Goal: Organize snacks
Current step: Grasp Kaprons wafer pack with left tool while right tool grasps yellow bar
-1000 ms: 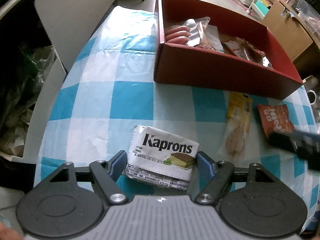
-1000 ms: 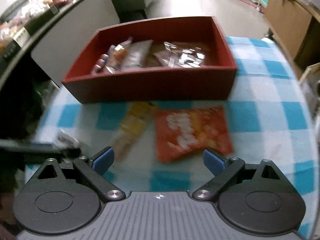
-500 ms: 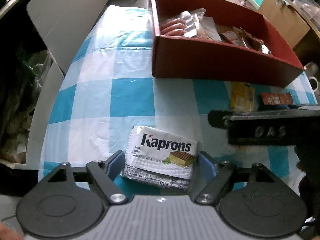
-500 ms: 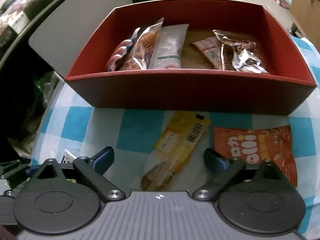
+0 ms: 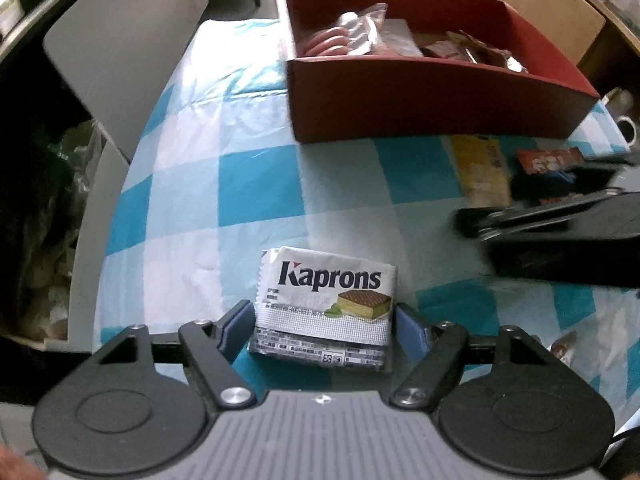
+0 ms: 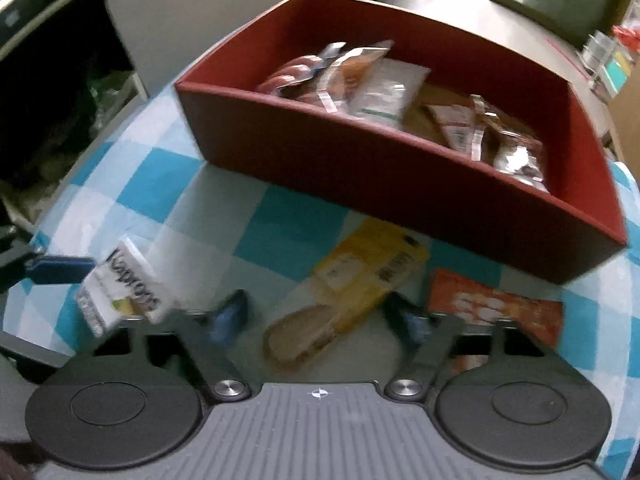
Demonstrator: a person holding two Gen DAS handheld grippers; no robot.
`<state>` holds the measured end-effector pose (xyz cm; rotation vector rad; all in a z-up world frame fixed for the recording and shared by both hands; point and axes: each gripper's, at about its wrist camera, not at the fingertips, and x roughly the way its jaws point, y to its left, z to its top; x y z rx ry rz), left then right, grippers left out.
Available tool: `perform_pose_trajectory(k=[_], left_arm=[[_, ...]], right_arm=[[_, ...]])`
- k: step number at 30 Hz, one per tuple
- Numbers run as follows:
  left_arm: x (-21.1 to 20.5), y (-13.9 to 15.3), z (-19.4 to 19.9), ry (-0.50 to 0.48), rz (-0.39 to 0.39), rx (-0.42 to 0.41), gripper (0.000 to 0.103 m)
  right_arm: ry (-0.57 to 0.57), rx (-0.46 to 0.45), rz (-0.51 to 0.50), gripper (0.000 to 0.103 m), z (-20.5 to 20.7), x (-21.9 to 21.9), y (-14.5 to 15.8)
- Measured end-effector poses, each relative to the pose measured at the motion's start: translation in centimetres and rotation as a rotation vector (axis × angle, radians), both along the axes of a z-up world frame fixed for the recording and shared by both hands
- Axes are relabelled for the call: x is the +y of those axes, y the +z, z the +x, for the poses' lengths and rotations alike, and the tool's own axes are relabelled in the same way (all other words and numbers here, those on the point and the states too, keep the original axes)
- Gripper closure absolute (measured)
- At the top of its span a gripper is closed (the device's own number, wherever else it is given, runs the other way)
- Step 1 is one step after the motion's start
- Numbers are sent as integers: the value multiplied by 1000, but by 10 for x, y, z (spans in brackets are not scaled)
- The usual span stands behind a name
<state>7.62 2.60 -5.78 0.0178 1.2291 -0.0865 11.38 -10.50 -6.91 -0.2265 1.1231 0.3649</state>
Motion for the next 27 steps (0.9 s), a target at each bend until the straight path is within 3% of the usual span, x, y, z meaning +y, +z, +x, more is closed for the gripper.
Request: perform_pose_trajectory(k=[3, 11, 14, 16, 18, 23, 26, 27], left_arm=[[9, 0, 0, 22, -29, 7, 34], [13, 2, 1, 44, -65, 15, 37], [18, 6, 3, 57, -117, 14, 38], [19, 9, 4, 64, -120, 7, 38], [18, 9, 5, 66, -108, 6, 38], [16, 2, 6, 63, -97, 26, 38], [12, 1, 6, 53, -91, 26, 39], [11, 1, 6, 50, -75, 25, 41]], right_arm=[[-44, 27, 22, 49, -1, -19, 4], [-60, 60, 14, 53, -26, -40, 6], [-70, 54, 74, 65, -30, -46, 16], [-72, 44, 101, 65, -30, -47, 22], [-78, 31, 65, 65, -28, -46, 20], [-89, 62, 73, 54, -20, -45, 7], [-109, 62, 90, 35, -15, -40, 2], [-89, 74, 94, 20, -15, -34, 0]])
